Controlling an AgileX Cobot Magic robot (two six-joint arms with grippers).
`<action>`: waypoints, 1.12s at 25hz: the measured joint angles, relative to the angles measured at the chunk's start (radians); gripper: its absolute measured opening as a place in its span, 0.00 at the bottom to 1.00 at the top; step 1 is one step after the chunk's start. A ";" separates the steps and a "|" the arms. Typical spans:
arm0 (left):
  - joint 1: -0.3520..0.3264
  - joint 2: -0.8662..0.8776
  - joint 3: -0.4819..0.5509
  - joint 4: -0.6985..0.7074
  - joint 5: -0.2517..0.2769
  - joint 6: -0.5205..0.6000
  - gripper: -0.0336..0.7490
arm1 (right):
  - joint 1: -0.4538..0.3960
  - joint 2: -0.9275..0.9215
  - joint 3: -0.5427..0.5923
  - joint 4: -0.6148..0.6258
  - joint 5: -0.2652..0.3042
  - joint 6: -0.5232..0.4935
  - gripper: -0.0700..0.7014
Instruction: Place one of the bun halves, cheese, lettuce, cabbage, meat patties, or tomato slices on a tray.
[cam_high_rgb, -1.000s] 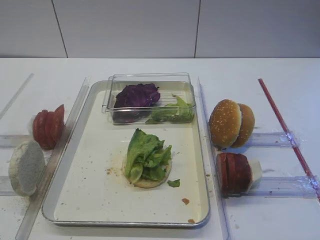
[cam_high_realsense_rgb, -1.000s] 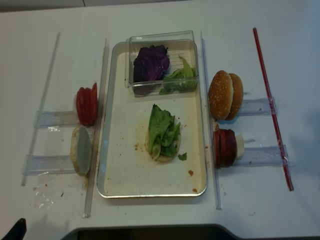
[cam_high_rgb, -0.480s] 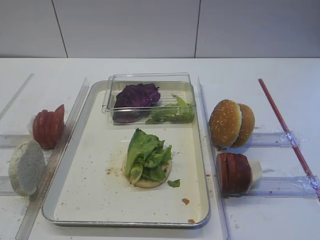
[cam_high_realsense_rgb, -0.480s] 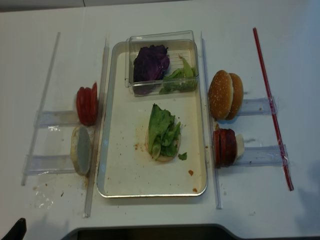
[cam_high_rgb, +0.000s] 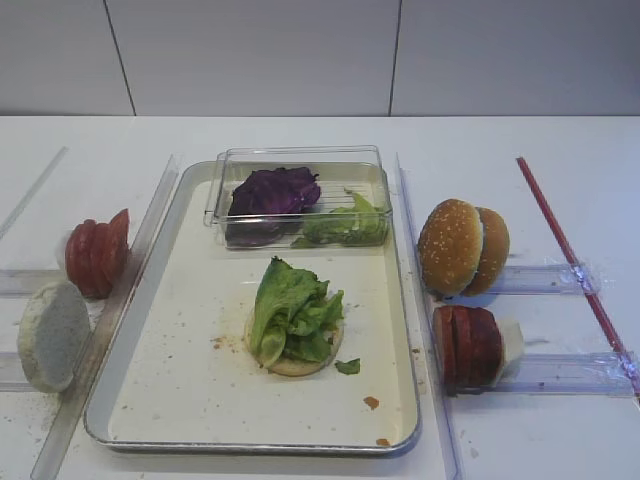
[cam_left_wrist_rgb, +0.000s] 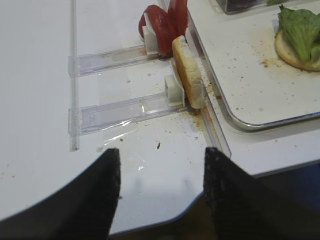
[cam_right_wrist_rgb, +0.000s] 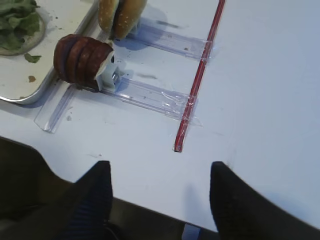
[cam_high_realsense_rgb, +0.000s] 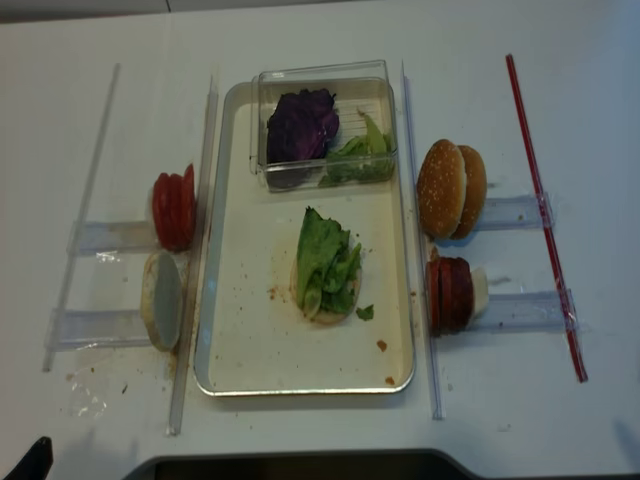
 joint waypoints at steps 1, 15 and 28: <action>0.000 0.000 0.000 0.000 0.000 0.000 0.50 | 0.000 -0.027 0.010 0.000 0.000 0.000 0.68; 0.000 0.000 0.000 0.000 0.000 0.000 0.50 | 0.000 -0.167 0.143 0.005 -0.118 -0.002 0.68; 0.000 0.000 0.000 0.000 0.000 0.000 0.50 | 0.000 -0.167 0.147 0.005 -0.125 -0.002 0.68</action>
